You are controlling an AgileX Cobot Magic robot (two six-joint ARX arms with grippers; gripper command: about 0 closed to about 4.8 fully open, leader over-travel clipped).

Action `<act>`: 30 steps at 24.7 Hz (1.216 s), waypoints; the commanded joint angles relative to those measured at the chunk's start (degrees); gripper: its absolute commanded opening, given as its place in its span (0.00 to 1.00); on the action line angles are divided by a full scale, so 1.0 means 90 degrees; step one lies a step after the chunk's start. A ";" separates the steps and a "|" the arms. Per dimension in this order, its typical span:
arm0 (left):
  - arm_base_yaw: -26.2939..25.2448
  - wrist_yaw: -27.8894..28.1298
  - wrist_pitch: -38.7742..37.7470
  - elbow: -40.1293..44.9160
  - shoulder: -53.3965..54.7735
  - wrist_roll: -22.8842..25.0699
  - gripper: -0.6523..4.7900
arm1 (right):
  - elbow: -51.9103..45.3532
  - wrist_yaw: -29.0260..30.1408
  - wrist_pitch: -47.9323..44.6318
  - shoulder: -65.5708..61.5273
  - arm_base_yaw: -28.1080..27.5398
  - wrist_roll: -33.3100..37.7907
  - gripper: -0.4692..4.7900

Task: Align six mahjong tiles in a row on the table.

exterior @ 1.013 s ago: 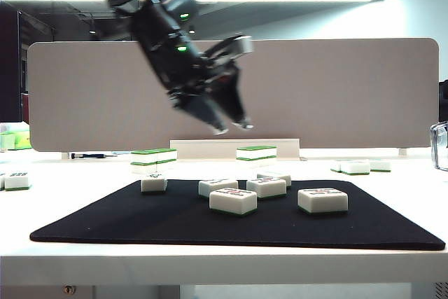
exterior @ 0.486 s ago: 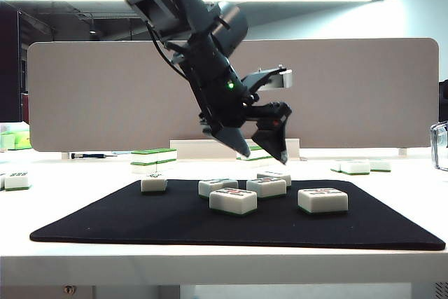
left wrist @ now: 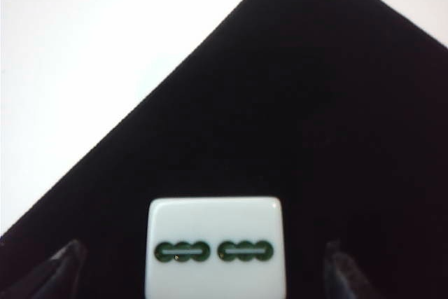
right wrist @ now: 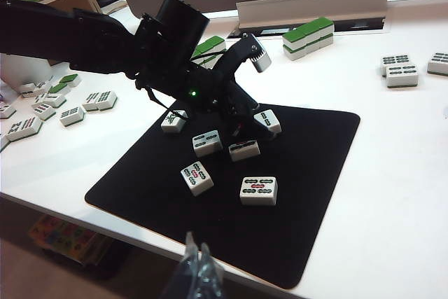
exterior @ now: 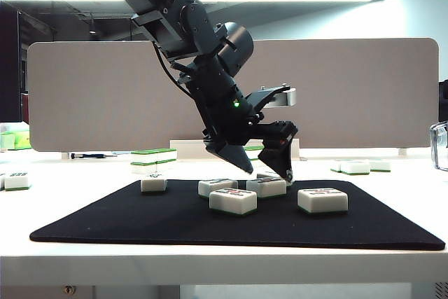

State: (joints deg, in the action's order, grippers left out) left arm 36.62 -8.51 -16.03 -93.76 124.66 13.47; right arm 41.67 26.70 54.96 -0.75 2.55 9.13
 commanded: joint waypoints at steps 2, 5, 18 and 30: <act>0.0007 0.0109 0.0216 -0.0024 0.0041 -0.0342 1.00 | 0.0015 0.0000 -0.0078 0.0085 0.0005 -0.0019 0.09; 0.0007 0.0109 0.0209 -0.0024 0.0041 -0.0386 0.98 | 0.0015 0.0000 -0.0075 0.0085 0.0007 -0.0019 0.09; 0.0019 0.0063 0.0068 -0.0027 0.0039 -0.0595 0.49 | 0.0015 0.0000 -0.0078 0.0087 0.0007 -0.0019 0.09; -0.0073 0.0068 -0.0607 -0.0041 -0.0782 0.0211 0.49 | 0.0015 0.0000 -0.0078 0.0087 0.0005 -0.0019 0.09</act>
State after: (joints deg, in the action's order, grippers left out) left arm 36.29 -7.53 -19.38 -94.00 118.65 11.33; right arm 41.67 26.70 54.94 -0.75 2.55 9.10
